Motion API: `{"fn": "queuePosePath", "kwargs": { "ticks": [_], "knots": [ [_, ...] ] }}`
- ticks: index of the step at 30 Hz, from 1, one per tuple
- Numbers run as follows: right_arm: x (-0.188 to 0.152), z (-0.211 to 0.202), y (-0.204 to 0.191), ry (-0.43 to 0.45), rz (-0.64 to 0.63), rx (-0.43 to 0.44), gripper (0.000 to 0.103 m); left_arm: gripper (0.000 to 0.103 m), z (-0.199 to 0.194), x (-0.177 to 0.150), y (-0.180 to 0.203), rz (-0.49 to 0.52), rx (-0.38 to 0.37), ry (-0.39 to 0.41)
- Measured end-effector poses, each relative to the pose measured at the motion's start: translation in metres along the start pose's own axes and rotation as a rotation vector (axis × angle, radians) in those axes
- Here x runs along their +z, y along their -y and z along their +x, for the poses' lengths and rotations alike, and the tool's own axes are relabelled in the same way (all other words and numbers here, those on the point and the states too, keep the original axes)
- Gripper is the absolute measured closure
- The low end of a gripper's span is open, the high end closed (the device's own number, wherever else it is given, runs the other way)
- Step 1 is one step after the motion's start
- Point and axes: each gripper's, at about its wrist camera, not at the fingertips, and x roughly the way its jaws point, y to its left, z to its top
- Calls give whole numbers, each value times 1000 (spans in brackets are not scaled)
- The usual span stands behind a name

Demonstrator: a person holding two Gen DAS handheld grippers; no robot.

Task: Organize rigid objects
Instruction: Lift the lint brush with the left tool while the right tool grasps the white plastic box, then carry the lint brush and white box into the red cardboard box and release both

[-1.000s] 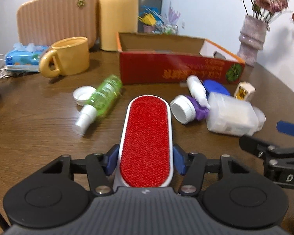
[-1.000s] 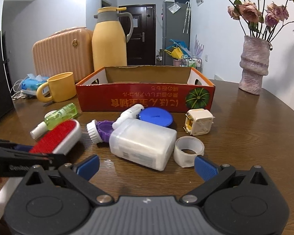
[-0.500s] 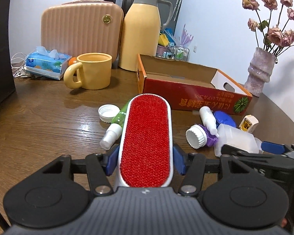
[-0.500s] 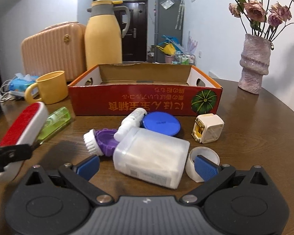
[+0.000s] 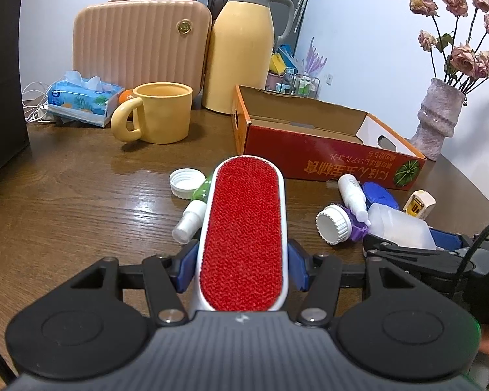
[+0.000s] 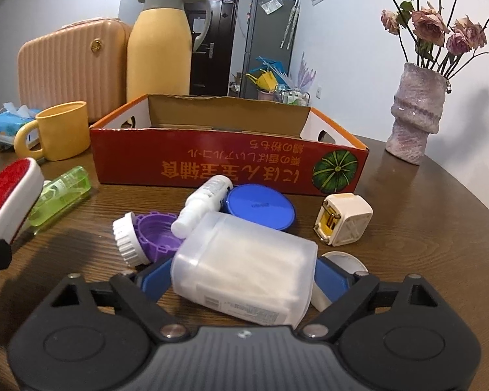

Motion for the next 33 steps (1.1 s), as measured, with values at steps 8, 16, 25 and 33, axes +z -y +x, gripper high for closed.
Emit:
{"fn": "queuePosePath", "kwargs": {
  "ticks": [8,16,25,33],
  "knots": [
    [-3,-2,4,22,0,20,12,46,3,-1,-2,-9,-1,-10],
    [-10,-16,22,63,49,71,20,46,4,-3,-1,4,5,-6],
    [-22,-39,33,130,63,140,22,46,2,-7,4,17,11,8],
    [-36,-60,40,181,40,167,22,46,1,-9,7,13,13,-1]
  ]
}}
